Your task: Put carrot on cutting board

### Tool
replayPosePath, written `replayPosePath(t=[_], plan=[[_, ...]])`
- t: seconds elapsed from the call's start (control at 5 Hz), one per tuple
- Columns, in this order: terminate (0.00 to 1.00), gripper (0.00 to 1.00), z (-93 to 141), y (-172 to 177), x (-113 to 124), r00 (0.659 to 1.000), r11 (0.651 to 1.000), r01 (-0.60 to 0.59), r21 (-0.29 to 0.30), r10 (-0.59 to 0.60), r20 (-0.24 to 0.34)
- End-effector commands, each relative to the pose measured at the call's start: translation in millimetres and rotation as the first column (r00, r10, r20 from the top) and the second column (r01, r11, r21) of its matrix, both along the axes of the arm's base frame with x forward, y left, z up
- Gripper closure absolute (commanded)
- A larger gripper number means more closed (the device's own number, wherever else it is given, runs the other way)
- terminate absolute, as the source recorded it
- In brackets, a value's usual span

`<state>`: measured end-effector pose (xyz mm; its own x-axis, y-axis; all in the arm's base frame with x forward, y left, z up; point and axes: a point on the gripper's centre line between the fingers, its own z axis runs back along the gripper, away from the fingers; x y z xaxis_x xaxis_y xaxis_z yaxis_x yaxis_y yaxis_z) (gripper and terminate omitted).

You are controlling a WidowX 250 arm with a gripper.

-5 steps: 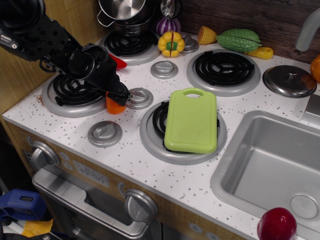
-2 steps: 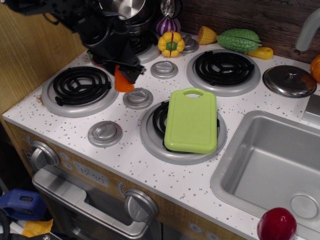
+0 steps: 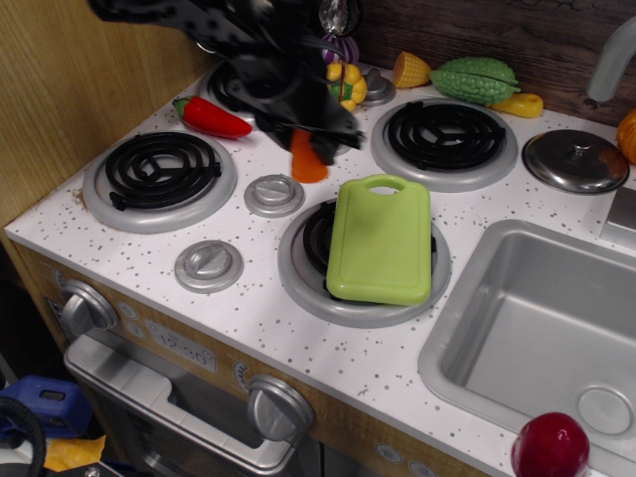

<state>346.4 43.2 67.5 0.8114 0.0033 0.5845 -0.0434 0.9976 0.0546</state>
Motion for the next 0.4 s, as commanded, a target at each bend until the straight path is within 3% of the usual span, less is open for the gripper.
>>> replayPosePath(t=[0.0,0.2], plan=[[0.0,1.0,14,-24,7,0.998,1.0,-0.023,0.015,0.022,0.055],[1.0,1.0,13,-36,2,0.998,0.999,-0.037,-0.003,0.037,0.053]])
